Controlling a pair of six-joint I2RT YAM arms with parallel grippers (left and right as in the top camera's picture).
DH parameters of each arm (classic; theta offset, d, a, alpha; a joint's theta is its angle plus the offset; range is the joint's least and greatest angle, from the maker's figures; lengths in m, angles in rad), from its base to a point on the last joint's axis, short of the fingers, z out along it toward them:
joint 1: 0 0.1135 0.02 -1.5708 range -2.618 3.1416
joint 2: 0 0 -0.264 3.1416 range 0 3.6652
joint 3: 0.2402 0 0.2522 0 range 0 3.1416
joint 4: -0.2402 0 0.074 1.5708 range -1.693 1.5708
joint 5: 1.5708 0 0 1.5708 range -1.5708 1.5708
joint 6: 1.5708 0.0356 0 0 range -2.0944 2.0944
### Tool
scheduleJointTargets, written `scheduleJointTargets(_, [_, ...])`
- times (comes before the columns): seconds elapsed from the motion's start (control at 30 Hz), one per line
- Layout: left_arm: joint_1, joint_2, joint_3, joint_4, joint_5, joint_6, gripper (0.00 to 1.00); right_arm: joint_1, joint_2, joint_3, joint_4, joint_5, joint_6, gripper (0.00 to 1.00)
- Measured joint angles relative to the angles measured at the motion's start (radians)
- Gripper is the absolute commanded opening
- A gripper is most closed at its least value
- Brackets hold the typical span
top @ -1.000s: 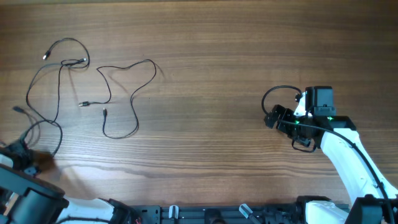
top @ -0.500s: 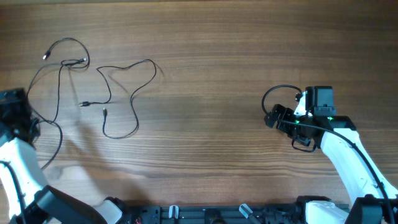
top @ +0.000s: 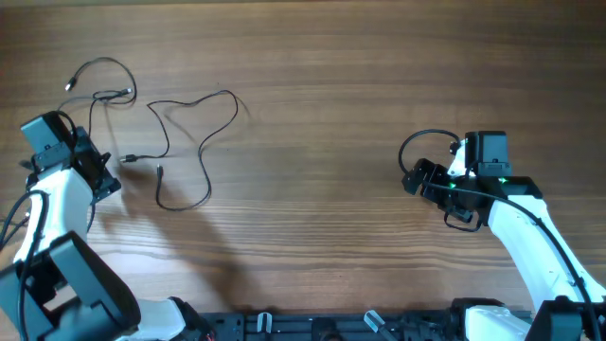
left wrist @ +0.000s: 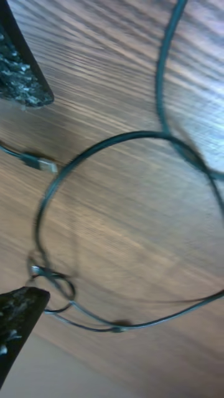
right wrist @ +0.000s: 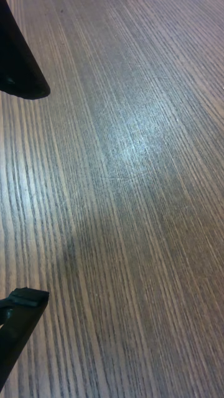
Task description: Untangle cables
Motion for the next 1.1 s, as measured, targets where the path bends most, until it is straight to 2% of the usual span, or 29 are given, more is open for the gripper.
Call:
scheduleJointTargets(0.07, [0.0, 0.017, 0.0, 0.02, -0.029, -0.016, 0.51, 0.0, 0.0, 0.0, 0.0, 0.0, 0.0, 1.0])
scheduleJointTargets(0.13, [0.0, 0.032, 0.0, 0.027, -0.048, -0.031, 0.2, 0.0, 0.0, 0.0, 0.002, 0.0, 0.003, 1.0])
scheduleJointTargets(0.17, [0.0, 0.039, 0.0, 0.029, -0.052, -0.034, 0.1, 0.0, 0.0, 0.0, 0.002, 0.0, 0.007, 1.0])
scheduleJointTargets(0.2, [-0.001, 0.043, 0.0, 0.033, -0.057, -0.036, 0.04, 0.0, 0.0, 0.0, 0.002, 0.0, 0.011, 1.0])
scheduleJointTargets(0.37, [-0.002, 0.053, -0.001, 0.153, -0.067, -0.037, 0.04, 0.0, 0.0, 0.0, 0.003, 0.0, 0.026, 0.99])
scheduleJointTargets(0.5, [-0.008, 0.055, -0.004, 0.335, -0.071, -0.013, 0.04, 0.0, 0.0, 0.0, 0.003, 0.0, 0.035, 1.0])
scheduleJointTargets(0.6, [-0.027, 0.066, -0.005, 0.549, -0.07, 0.062, 0.04, 0.0, 0.0, 0.0, 0.007, 0.0, 0.044, 1.0])
scheduleJointTargets(0.7, [-0.04, 0.097, -0.005, 0.664, -0.071, 0.103, 0.04, 0.0, 0.0, 0.0, 0.008, 0.0, 0.052, 1.0])
scheduleJointTargets(0.8, [-0.042, 0.186, -0.002, 0.724, -0.072, 0.135, 0.04, 0.0, 0.0, 0.0, 0.01, 0.001, 0.056, 1.0])
scheduleJointTargets(0.9, [-0.042, 0.301, 0.043, 0.724, -0.069, 0.221, 0.04, 0.0, 0.0, 0.0, 0.01, 0.001, 0.056, 1.0])
scheduleJointTargets(0.93, [-0.042, 0.327, 0.063, 0.721, -0.063, 0.251, 0.05, 0.0, 0.0, 0.0, 0.01, 0.001, 0.056, 1.0])
scheduleJointTargets(0.97, [-0.041, 0.363, 0.106, 0.708, -0.042, 0.3, 0.13, 0.0, 0.0, 0.0, 0.01, 0.001, 0.056, 1.0])
scheduleJointTargets(1.0, [-0.041, 0.389, 0.15, 0.687, -0.022, 0.339, 0.33, 0.0, 0.0, 0.0, 0.01, 0.001, 0.063, 1.0])
scheduleJointTargets(1.03, [-0.041, 0.399, 0.181, 0.667, -0.01, 0.371, 0.5, 0.0, 0.0, 0.0, 0.01, 0.001, 0.066, 1.0])
scheduleJointTargets(1.1, [-0.041, 0.404, 0.267, 0.579, 0.018, 0.408, 1.0, 0.0, 0.0, 0.0, 0.01, 0.001, 0.084, 1.0])
